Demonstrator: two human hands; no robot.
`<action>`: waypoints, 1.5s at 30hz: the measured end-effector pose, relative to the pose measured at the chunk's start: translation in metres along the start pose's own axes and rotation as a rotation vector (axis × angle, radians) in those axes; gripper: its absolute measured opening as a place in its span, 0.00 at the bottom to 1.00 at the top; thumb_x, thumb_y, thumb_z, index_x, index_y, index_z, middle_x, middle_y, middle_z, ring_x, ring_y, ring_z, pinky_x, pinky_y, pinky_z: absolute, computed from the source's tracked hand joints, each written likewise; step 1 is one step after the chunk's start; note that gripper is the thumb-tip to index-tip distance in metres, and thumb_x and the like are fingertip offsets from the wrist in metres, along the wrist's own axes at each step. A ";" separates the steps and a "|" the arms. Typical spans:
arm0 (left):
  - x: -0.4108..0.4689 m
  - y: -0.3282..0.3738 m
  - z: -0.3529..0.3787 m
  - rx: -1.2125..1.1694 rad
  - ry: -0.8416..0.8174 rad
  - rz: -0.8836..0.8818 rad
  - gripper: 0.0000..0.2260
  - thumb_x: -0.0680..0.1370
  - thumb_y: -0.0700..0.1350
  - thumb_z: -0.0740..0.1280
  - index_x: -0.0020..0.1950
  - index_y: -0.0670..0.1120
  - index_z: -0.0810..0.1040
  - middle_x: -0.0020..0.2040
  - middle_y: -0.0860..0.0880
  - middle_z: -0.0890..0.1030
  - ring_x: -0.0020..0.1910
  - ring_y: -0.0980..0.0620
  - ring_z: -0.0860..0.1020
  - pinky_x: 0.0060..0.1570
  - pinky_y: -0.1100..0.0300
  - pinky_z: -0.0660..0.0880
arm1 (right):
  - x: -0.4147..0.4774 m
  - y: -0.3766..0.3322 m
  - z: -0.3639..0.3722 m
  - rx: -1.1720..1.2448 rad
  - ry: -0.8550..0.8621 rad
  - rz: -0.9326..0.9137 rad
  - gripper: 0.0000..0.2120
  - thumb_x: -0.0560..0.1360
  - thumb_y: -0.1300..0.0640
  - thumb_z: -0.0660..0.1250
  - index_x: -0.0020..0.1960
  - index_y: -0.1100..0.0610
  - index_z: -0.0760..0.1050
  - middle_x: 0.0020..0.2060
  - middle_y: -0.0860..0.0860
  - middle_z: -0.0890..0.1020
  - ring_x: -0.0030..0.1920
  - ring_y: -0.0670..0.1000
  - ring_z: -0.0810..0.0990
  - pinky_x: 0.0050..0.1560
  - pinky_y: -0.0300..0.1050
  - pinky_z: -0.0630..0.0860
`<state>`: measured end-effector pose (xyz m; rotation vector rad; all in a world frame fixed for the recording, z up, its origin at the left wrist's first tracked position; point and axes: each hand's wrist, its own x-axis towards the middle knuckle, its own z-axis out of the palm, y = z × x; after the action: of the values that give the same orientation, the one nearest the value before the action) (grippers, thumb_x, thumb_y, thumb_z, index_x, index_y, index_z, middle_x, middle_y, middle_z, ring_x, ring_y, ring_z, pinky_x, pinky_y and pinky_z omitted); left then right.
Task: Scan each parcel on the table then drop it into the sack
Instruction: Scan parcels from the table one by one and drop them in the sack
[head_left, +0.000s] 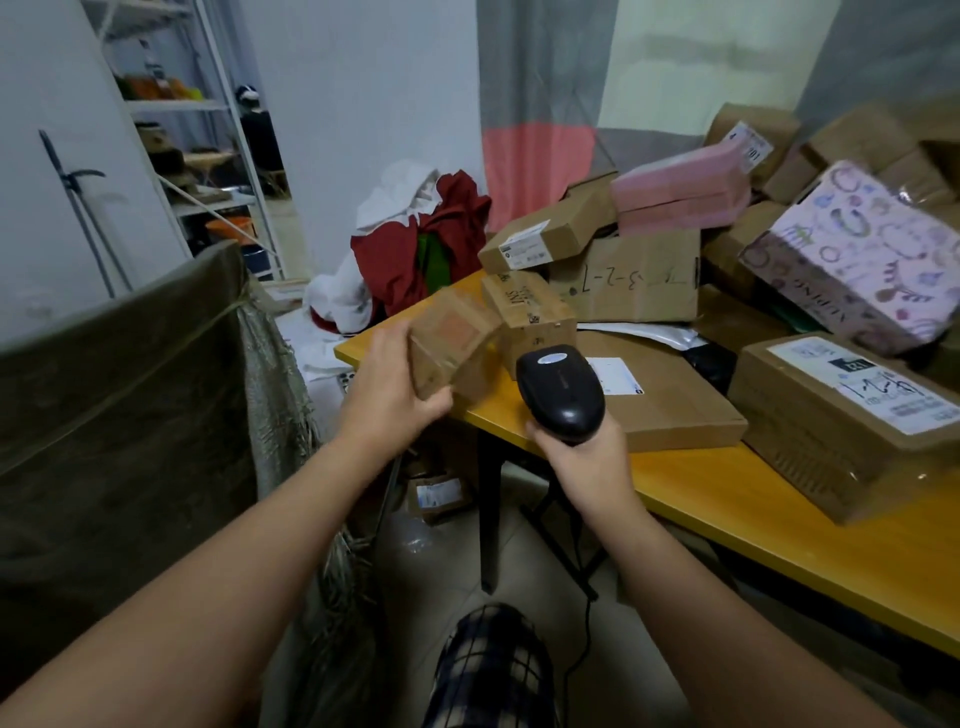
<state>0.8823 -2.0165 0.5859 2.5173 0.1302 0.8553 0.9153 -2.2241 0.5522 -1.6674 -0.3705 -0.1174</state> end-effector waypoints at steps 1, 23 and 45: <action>-0.007 0.008 -0.005 -0.192 0.050 -0.098 0.31 0.71 0.48 0.74 0.71 0.46 0.65 0.61 0.50 0.69 0.58 0.57 0.68 0.58 0.61 0.67 | -0.005 -0.001 -0.004 0.029 0.000 -0.013 0.21 0.68 0.64 0.76 0.57 0.50 0.75 0.48 0.38 0.79 0.51 0.34 0.78 0.50 0.27 0.71; -0.063 0.052 0.029 -0.765 -0.075 -0.332 0.37 0.75 0.40 0.71 0.78 0.51 0.53 0.58 0.51 0.77 0.47 0.63 0.82 0.43 0.68 0.78 | -0.076 -0.034 -0.067 -0.063 -0.036 0.051 0.04 0.71 0.59 0.74 0.40 0.57 0.80 0.26 0.49 0.79 0.25 0.44 0.77 0.30 0.39 0.76; -0.056 0.046 0.029 -0.705 -0.049 -0.318 0.37 0.75 0.38 0.71 0.77 0.52 0.55 0.56 0.50 0.76 0.44 0.63 0.82 0.40 0.69 0.77 | -0.079 -0.046 -0.068 -0.067 -0.051 0.115 0.04 0.74 0.58 0.70 0.41 0.58 0.78 0.29 0.56 0.79 0.26 0.48 0.77 0.28 0.38 0.75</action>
<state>0.8514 -2.0817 0.5563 1.7936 0.1716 0.5747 0.8364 -2.3008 0.5823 -1.7570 -0.3112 -0.0013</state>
